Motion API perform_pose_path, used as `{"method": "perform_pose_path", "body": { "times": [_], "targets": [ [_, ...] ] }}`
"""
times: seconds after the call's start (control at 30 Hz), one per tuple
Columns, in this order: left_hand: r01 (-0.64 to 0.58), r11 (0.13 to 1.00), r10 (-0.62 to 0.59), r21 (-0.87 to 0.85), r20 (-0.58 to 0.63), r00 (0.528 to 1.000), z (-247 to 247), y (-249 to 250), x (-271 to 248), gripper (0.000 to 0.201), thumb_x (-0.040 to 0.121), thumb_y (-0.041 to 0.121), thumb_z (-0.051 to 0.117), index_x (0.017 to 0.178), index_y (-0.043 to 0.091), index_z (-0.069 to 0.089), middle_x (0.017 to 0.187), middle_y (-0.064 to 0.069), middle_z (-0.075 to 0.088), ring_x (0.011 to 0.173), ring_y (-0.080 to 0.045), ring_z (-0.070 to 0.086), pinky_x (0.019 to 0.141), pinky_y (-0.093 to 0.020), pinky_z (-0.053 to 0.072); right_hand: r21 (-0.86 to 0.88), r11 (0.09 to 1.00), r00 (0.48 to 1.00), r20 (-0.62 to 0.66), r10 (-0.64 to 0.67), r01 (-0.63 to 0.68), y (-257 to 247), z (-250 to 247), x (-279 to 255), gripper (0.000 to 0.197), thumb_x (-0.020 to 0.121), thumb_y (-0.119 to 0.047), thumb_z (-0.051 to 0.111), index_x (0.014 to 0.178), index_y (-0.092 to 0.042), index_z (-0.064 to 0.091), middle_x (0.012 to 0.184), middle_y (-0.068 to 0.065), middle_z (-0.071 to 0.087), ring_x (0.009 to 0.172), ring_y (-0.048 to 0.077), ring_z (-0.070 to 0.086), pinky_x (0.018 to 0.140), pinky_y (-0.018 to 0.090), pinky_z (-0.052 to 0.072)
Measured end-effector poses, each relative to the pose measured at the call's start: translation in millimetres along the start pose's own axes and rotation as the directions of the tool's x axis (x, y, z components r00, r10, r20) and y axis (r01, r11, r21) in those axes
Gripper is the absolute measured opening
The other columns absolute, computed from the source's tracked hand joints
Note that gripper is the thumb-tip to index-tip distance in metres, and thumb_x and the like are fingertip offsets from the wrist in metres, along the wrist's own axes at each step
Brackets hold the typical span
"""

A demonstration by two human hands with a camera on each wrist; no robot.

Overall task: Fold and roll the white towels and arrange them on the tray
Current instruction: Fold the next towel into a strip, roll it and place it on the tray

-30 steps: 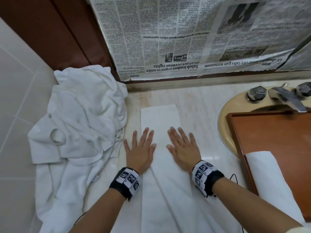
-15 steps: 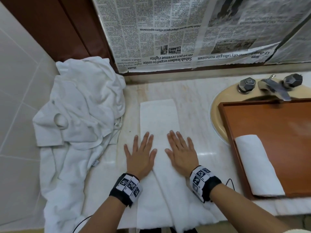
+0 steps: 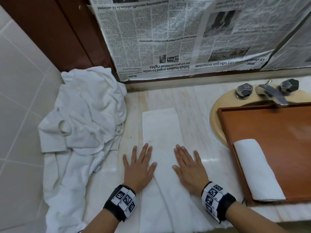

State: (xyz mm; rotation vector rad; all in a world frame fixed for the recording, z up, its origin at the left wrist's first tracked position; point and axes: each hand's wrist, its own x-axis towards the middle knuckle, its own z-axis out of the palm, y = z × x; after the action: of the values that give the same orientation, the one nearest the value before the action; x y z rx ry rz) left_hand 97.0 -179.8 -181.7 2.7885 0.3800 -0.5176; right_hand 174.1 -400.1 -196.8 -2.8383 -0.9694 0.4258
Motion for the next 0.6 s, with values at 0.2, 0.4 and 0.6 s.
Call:
{"method": "perform_pose_path", "body": {
  "times": [0.2,0.4,0.6],
  "targets": [
    [0.017,1.0,-0.017,0.001,-0.001,1.0,-23.0,14.2,50.8,0.083,0.08,0.069,-0.01,0.157,0.039,-0.009,0.162,0.023,-0.019,0.152,-0.023,-0.018,0.117,-0.063,-0.008,0.004,1.0,0.997,0.069,0.027,-0.027,20.4,-22.0,49.0,0.069,0.102,-0.05,0.007,0.153,-0.008,0.028,0.161,0.003,0.021,0.146,0.017,0.031,0.115,0.046,0.009],
    [0.032,0.999,-0.032,0.001,-0.017,0.999,-47.9,27.6,102.7,0.065,0.102,0.058,0.018,0.158,0.035,-0.006,0.164,0.019,-0.015,0.152,-0.022,-0.016,0.118,-0.063,-0.008,0.011,0.999,0.996,0.077,-0.035,0.035,48.0,-43.6,102.4,0.107,0.065,-0.065,-0.043,0.155,-0.016,-0.013,0.158,-0.007,-0.024,0.146,0.005,-0.019,0.118,0.04,-0.015],
    [0.053,0.999,-0.053,0.011,-0.039,0.998,-63.7,28.8,148.0,0.066,0.102,0.055,0.02,0.159,0.033,-0.006,0.164,0.017,-0.015,0.153,-0.022,-0.014,0.119,-0.062,-0.006,0.014,0.999,0.995,0.092,-0.03,0.029,59.4,-57.1,150.5,0.09,0.076,-0.058,-0.021,0.156,-0.016,-0.013,0.16,-0.007,-0.023,0.149,0.008,-0.015,0.118,0.04,-0.014]
  ]
}}
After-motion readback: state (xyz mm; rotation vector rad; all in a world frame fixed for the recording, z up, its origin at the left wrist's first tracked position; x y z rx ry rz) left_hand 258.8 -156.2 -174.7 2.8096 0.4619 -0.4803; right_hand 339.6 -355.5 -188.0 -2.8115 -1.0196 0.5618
